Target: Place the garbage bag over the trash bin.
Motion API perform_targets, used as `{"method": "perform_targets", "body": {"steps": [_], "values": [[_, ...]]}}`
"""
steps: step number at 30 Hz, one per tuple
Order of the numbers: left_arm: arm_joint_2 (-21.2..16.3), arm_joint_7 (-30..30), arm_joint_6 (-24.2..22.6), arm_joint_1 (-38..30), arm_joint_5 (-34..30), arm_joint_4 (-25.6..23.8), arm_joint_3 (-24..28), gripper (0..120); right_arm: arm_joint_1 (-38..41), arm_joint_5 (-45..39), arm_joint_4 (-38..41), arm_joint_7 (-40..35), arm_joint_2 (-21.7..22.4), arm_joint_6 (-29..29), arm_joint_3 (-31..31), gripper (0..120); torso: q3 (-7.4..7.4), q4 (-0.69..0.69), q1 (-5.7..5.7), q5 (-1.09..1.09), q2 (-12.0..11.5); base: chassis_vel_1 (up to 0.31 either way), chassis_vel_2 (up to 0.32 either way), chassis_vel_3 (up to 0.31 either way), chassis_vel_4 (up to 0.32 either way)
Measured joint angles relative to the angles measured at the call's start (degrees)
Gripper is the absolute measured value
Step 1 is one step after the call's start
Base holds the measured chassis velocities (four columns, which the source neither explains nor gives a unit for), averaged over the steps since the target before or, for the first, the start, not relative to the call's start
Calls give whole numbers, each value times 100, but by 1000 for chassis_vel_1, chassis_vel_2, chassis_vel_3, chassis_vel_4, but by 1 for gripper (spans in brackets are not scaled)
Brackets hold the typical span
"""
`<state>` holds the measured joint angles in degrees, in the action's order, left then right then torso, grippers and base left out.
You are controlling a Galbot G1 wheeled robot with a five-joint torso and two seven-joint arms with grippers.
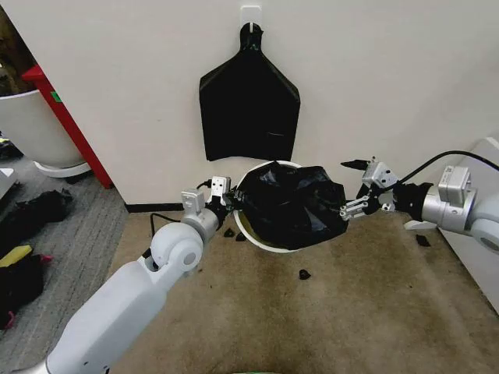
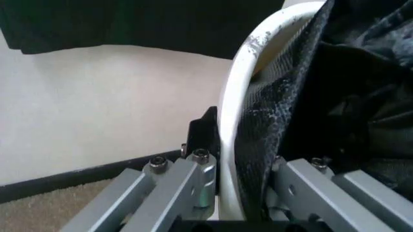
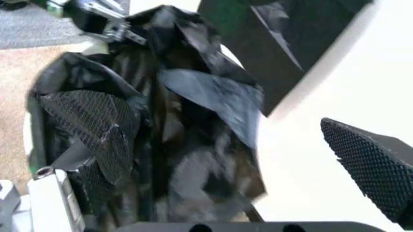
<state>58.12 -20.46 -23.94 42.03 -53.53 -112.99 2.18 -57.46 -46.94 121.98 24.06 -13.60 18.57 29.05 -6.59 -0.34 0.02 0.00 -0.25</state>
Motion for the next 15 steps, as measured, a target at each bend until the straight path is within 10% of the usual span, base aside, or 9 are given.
{"method": "perform_targets", "body": {"steps": [15], "values": [[-71,55,24,76,-16,-20,-149,4,1946,-250,-2111,1317,-1190,-1682,-2143,100,-1,2,0,5,0,0,0,0,0]]}}
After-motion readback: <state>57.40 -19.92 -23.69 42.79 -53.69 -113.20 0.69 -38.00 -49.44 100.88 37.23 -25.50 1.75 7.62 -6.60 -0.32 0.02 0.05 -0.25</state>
